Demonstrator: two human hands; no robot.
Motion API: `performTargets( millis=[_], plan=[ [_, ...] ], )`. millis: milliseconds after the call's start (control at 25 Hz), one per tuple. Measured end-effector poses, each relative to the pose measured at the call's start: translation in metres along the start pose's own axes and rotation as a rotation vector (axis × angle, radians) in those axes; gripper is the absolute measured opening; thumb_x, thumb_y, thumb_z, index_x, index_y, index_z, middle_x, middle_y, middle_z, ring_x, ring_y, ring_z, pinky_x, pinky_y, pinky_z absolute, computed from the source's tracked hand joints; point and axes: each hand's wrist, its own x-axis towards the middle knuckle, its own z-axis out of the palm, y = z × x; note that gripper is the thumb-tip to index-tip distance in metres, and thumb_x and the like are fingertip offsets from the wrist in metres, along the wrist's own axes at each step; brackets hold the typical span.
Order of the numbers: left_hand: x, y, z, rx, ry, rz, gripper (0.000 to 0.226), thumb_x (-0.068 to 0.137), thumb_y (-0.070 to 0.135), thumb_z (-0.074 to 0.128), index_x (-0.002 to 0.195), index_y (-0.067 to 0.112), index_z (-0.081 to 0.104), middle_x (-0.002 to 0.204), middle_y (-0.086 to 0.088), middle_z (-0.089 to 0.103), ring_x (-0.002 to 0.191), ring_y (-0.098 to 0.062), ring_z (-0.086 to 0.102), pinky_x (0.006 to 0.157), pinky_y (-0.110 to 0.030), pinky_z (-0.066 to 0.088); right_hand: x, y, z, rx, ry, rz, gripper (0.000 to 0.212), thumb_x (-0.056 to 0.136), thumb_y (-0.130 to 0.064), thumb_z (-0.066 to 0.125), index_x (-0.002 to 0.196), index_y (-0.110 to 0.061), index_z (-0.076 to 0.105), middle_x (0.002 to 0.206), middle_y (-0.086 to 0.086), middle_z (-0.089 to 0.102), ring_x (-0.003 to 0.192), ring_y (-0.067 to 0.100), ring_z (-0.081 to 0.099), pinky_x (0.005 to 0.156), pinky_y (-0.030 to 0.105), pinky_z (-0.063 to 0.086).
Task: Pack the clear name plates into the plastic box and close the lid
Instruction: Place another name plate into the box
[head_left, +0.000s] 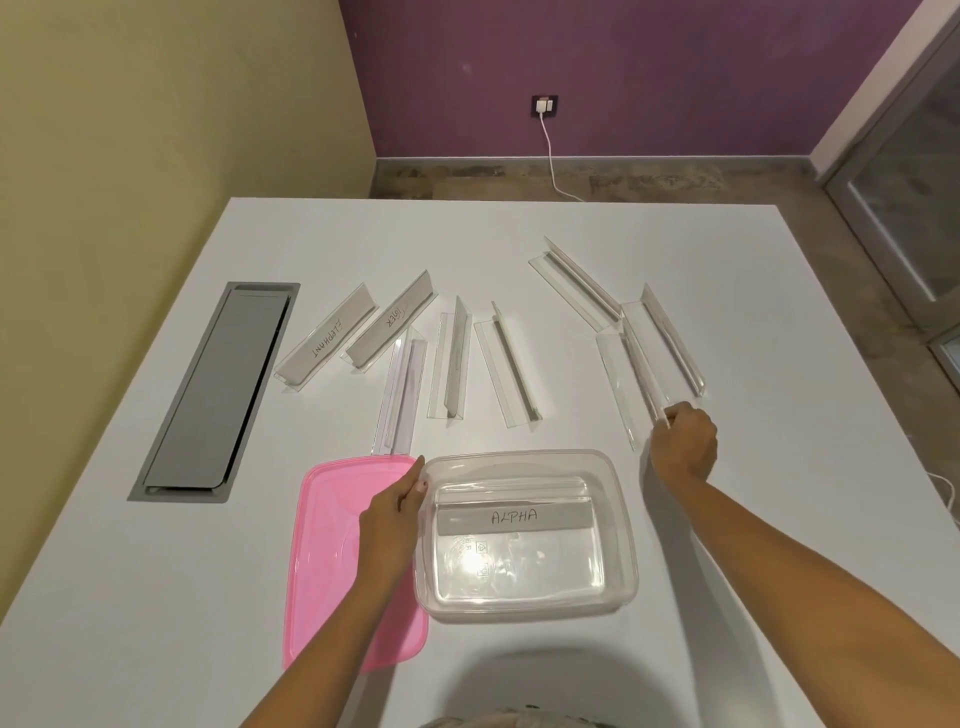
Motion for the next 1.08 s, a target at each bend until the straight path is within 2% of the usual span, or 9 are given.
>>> performTargets(
  millis=[80,200,280,360,440,560,720,880,1080],
  plan=[
    [-0.001,0.004,-0.003,0.023,-0.025,0.016,0.038,0.098,0.03,0.043,0.136,0.028,0.047,0.128,-0.005,0.063,0.089,-0.005,0.061,0.075,-0.013,0.043,0.003,-0.001,-0.004,0.036,0.038,0.002,0.021,0.088,0.002,0.051,0.103,0.005,0.064,0.098,0.025,0.067,0.089,0.039,0.064,0.077,0.047,0.056],
    [-0.003,0.015,-0.005,0.064,-0.002,0.084,0.041,0.096,0.031,0.046,0.137,0.026,0.047,0.131,-0.006,0.06,0.112,-0.016,0.057,0.095,-0.026,0.04,-0.008,-0.003,-0.016,0.136,0.091,-0.076,0.017,0.089,-0.001,0.052,0.1,0.004,0.065,0.095,0.022,0.067,0.086,0.036,0.064,0.077,0.041,0.055],
    [-0.008,0.029,-0.006,0.07,0.048,0.213,0.04,0.094,0.034,0.049,0.133,0.027,0.05,0.13,-0.001,0.059,0.116,-0.019,0.057,0.1,-0.03,0.04,-0.026,-0.007,-0.029,0.208,0.145,-0.222,0.012,0.09,-0.003,0.055,0.097,0.001,0.064,0.093,0.017,0.066,0.084,0.031,0.063,0.073,0.038,0.053],
    [-0.011,0.049,-0.006,-0.009,0.056,0.323,0.036,0.093,0.036,0.051,0.128,0.029,0.054,0.127,0.01,0.06,0.113,-0.008,0.058,0.096,-0.021,0.042,-0.046,-0.011,-0.044,0.205,0.235,-0.466,0.011,0.089,-0.003,0.059,0.097,-0.003,0.065,0.091,0.013,0.066,0.082,0.028,0.062,0.068,0.036,0.052],
    [-0.009,0.07,-0.005,-0.214,-0.039,0.276,0.033,0.093,0.037,0.051,0.124,0.028,0.057,0.123,0.012,0.063,0.104,-0.001,0.062,0.088,-0.016,0.046,-0.061,-0.013,-0.058,0.109,0.326,-0.744,0.012,0.086,0.0,0.063,0.097,-0.003,0.068,0.09,0.01,0.068,0.085,0.025,0.063,0.067,0.03,0.052],
    [-0.002,0.093,-0.003,-0.59,-0.237,0.031,0.036,0.094,0.038,0.05,0.119,0.014,0.06,0.119,0.0,0.067,0.099,-0.016,0.069,0.087,-0.031,0.055,-0.081,-0.015,-0.07,0.067,0.36,-0.981,0.012,0.082,0.002,0.07,0.094,0.0,0.071,0.09,0.013,0.071,0.094,0.027,0.066,0.077,0.025,0.052],
    [0.001,0.096,-0.004,-0.778,-0.25,-0.084,0.036,0.091,0.035,0.057,0.105,0.002,0.062,0.099,-0.007,0.066,0.091,-0.024,0.072,0.081,-0.032,0.059,-0.104,-0.014,-0.073,0.125,0.339,-1.071,0.011,0.08,0.0,0.073,0.091,0.002,0.072,0.088,0.015,0.071,0.097,0.029,0.065,0.084,0.025,0.052],
    [-0.002,0.086,-0.009,-0.768,-0.145,-0.167,0.032,0.093,0.013,0.054,0.122,-0.001,0.055,0.065,-0.011,0.07,0.05,-0.015,0.067,0.056,-0.026,0.058,-0.126,-0.016,-0.068,0.153,0.182,-1.108,0.009,0.081,-0.001,0.071,0.09,-0.003,0.07,0.093,0.012,0.067,0.1,0.022,0.06,0.085,0.026,0.051],
    [-0.016,0.071,-0.012,-0.744,-0.111,-0.067,0.027,0.093,0.007,0.052,0.12,0.004,0.058,0.087,-0.015,0.071,0.056,-0.017,0.07,0.062,-0.027,0.06,-0.138,-0.031,-0.06,-0.052,-0.066,-0.997,0.053,0.077,-0.026,0.072,0.124,-0.014,0.052,0.125,0.006,0.055,0.114,0.02,0.05,0.099,0.034,0.039]
  ],
)
